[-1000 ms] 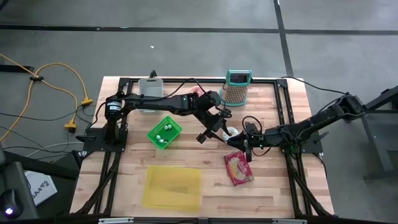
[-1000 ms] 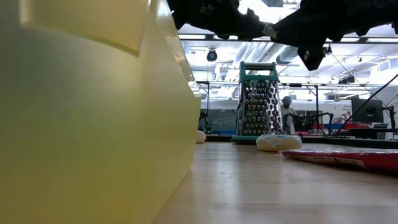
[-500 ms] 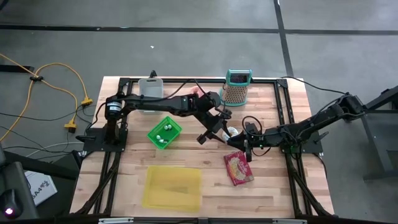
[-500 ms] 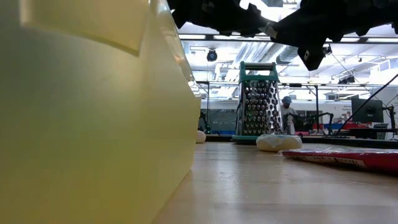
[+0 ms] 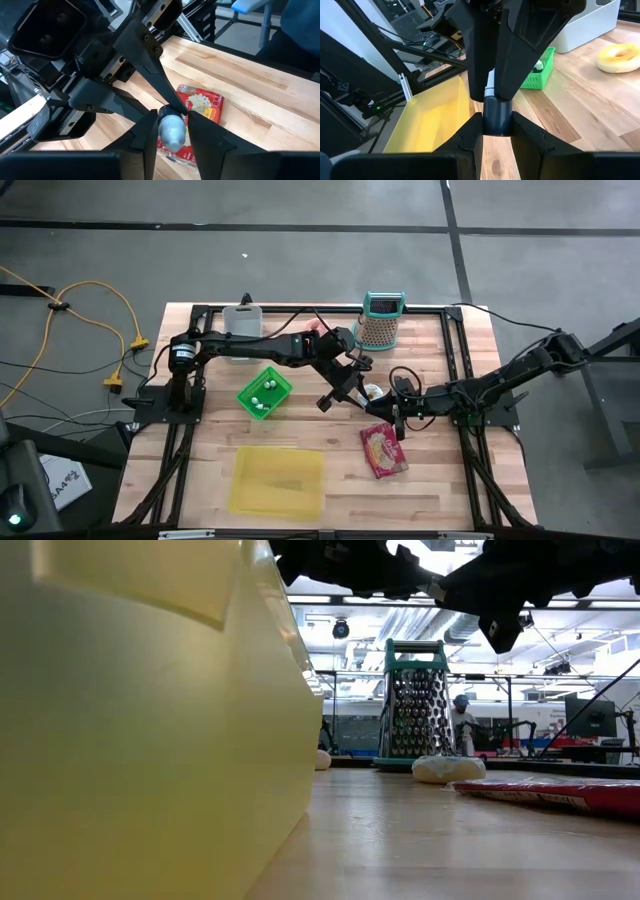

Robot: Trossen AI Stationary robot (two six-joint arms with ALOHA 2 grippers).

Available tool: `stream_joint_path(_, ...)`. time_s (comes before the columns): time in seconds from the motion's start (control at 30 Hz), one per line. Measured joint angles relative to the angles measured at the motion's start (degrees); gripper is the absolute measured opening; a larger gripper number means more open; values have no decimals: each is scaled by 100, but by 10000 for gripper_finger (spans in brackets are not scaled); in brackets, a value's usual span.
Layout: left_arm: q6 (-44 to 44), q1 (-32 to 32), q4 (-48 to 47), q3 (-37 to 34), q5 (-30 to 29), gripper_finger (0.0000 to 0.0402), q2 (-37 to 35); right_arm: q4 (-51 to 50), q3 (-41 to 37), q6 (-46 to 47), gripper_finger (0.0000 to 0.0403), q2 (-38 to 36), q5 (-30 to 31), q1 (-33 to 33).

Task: Pick & Place Food Item
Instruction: Put the black bottle into the green basket

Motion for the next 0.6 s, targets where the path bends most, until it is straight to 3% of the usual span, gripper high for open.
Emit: stream_joint_path(0.6,0,0,-2,0,-13,65,0,31,-9,-12,75,0,-22,1)
